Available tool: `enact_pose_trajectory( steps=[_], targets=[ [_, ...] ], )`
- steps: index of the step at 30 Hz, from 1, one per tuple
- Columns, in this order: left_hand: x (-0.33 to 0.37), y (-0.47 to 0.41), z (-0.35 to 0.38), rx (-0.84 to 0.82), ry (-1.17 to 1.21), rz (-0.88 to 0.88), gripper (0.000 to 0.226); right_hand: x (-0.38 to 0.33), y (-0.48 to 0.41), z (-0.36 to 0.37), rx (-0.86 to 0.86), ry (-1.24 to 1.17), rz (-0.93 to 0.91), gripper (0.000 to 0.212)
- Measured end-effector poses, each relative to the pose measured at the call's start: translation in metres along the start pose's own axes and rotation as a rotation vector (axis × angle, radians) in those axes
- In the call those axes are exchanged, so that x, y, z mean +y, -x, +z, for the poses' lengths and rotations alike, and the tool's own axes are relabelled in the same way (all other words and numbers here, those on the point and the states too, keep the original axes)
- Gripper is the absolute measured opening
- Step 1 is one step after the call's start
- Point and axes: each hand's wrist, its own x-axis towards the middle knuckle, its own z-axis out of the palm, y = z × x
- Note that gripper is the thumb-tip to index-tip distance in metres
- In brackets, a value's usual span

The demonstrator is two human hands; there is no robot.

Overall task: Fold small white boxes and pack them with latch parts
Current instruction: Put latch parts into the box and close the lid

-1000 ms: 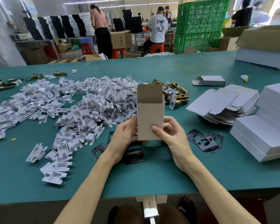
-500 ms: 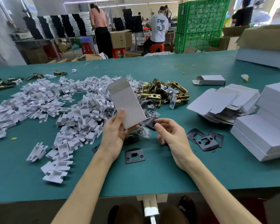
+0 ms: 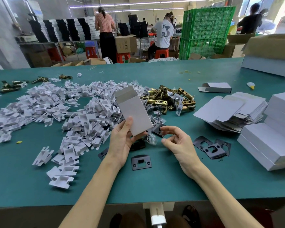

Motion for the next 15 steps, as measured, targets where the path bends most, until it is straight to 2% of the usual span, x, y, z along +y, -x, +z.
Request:
enact_pose_trajectory(
  steps=[5, 9, 15],
  targets=[
    [-0.001, 0.001, -0.001, 0.019, -0.039, 0.010, 0.041, -0.011, -0.003, 0.013, -0.029, 0.114, 0.003, 0.062],
    [-0.004, 0.001, 0.001, 0.013, -0.081, 0.017, 0.034, -0.030, -0.050, 0.020, 0.041, 0.397, -0.088, 0.063],
    [-0.007, -0.003, -0.002, 0.062, -0.122, 0.043, 0.023, -0.024, -0.144, 0.014, -0.005, 0.869, -0.031, 0.070]
  ],
)
